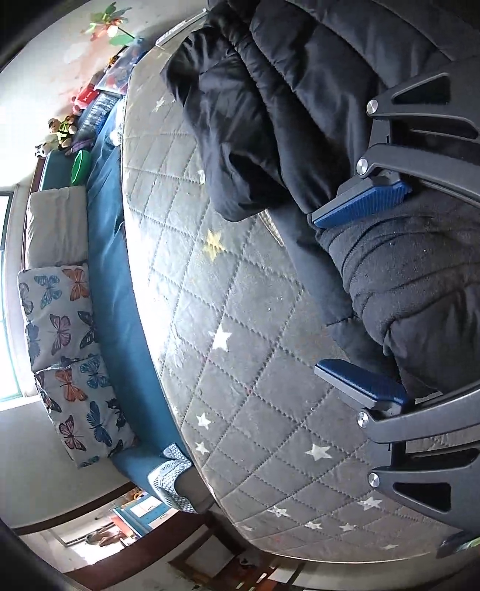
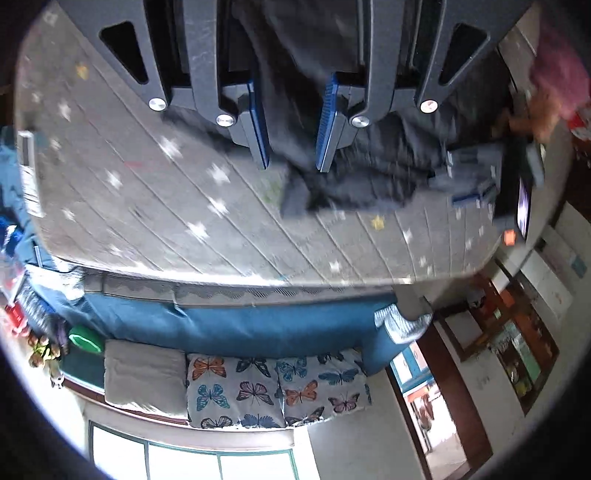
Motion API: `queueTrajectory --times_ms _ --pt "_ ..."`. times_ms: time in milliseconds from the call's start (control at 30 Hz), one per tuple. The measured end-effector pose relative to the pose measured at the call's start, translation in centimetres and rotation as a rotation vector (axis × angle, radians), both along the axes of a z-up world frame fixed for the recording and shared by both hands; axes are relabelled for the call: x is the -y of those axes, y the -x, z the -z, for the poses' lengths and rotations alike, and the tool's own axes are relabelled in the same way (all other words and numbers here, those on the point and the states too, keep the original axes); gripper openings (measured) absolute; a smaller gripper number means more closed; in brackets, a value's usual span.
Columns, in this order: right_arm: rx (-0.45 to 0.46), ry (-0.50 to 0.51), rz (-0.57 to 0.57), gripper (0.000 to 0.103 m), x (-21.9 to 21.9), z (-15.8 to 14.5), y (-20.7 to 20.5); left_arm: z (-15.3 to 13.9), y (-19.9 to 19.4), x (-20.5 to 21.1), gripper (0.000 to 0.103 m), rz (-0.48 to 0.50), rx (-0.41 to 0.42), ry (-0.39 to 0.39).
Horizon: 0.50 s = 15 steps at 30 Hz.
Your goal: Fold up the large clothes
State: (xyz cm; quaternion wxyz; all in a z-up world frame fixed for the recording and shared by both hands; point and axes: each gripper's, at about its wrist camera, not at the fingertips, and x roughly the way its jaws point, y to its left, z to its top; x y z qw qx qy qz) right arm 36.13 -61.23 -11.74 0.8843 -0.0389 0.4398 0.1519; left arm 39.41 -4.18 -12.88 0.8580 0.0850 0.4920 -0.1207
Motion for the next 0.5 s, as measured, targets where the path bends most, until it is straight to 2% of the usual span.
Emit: queueTrajectory --times_ms 133,267,400,500 --pt "-0.059 0.053 0.040 0.029 1.7 4.2 0.4 -0.2 0.1 0.0 0.082 -0.004 -0.001 0.004" --pt "-0.096 -0.025 0.063 0.028 3.0 8.4 -1.5 -0.2 0.0 -0.4 0.084 -0.021 -0.008 0.026" --pt "-0.070 -0.007 0.048 0.028 2.6 8.9 -2.2 0.2 -0.4 -0.9 0.086 -0.040 -0.021 0.051" --pt "-0.075 -0.008 0.041 0.028 2.5 8.0 -2.2 0.2 -0.4 -1.3 0.087 -0.049 -0.017 0.067"
